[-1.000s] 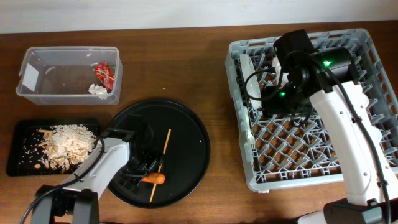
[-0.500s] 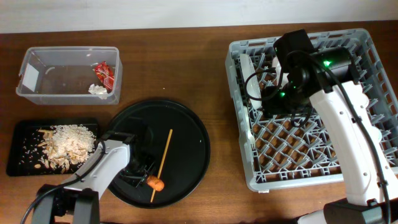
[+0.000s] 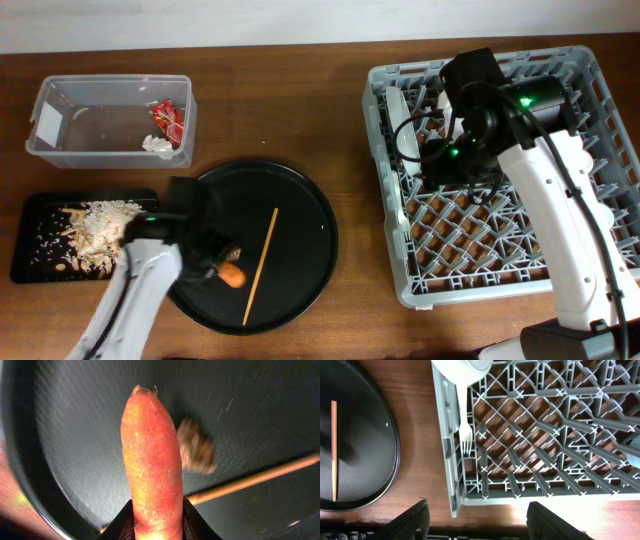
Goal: Sort waste into correct bins and load items into the dishwasher rack
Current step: 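Carry the carrot to the small black tray and release it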
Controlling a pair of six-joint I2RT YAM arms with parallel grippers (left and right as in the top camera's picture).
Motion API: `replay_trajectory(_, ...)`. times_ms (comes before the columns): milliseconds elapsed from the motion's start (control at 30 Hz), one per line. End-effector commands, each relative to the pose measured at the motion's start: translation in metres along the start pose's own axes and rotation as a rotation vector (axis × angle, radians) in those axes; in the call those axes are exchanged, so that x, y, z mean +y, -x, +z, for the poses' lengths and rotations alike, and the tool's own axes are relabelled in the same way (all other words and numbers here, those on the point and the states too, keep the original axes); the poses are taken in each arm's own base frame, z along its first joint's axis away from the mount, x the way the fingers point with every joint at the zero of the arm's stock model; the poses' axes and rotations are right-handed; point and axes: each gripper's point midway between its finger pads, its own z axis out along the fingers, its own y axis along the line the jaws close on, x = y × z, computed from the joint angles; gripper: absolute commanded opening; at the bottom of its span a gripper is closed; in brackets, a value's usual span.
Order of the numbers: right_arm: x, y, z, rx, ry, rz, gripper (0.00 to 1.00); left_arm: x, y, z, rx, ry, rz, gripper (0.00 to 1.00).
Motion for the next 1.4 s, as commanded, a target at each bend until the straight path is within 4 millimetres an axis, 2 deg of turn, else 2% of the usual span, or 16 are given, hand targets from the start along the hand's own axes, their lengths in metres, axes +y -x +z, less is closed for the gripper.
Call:
replay_trajectory(0,-0.004,-0.001,-0.006,-0.019,-0.009,0.005,0.65,0.013,0.061,-0.034,-0.218,-0.008,-0.075,0.02)
replay_trajectory(100,-0.004,-0.001,-0.006,-0.019,-0.009,0.005,0.65,0.034,0.109,-0.052,-0.337,-0.002,-0.187,0.02)
replay_trajectory(233,-0.004,-0.001,-0.006,-0.019,-0.009,0.005,0.65,0.064,0.159,-0.063,-0.441,-0.037,-0.342,0.02)
replay_trajectory(400,-0.004,-0.001,-0.006,-0.019,-0.009,0.005,0.65,0.095,0.193,-0.059,-0.488,-0.028,-0.474,0.02)
replay_trajectory(533,-0.004,-0.001,-0.006,-0.018,-0.009,0.005,0.65,0.11,0.212,-0.037,-0.473,0.002,-0.531,0.02)
replay_trajectory(633,-0.004,-0.001,-0.006,-0.018,-0.009,0.005,0.65,0.114,0.221,-0.015,-0.444,0.027,-0.545,0.02)
replay_trajectory(767,-0.004,-0.001,-0.006,-0.019,-0.008,0.013,0.65,0.117,0.221,0.01,-0.396,0.065,-0.545,0.03)
replay_trajectory(900,-0.004,-0.001,-0.006,-0.018,-0.008,0.016,0.65,0.12,0.219,0.023,-0.364,0.087,-0.545,0.19)
replay_trajectory(1000,-0.004,-0.001,-0.006,-0.019,-0.008,0.016,0.65,0.12,0.219,0.024,-0.36,0.091,-0.537,0.36)
replay_trajectory(1033,-0.004,-0.001,-0.006,-0.019,-0.008,0.016,0.65,0.12,0.218,0.024,-0.36,0.092,-0.535,0.45)
replay_trajectory(1067,-0.004,-0.001,-0.006,-0.019,-0.008,0.016,0.65,0.12,0.218,0.024,-0.358,0.094,-0.513,0.58)
replay_trajectory(1100,-0.004,-0.001,-0.006,-0.018,-0.008,0.015,0.65,0.12,0.219,0.024,-0.358,0.096,-0.501,0.63)
replay_trajectory(1200,-0.004,-0.001,-0.006,-0.018,-0.008,0.016,0.65,0.118,0.218,0.02,-0.352,0.097,-0.471,0.66)
replay_trajectory(1333,-0.004,-0.001,-0.006,-0.019,-0.008,0.016,0.65,0.094,0.223,-0.002,-0.341,-0.019,-0.424,0.76)
replay_trajectory(1367,-0.004,-0.001,-0.006,-0.019,-0.008,0.016,0.65,0.081,0.225,-0.012,-0.337,-0.083,-0.382,0.79)
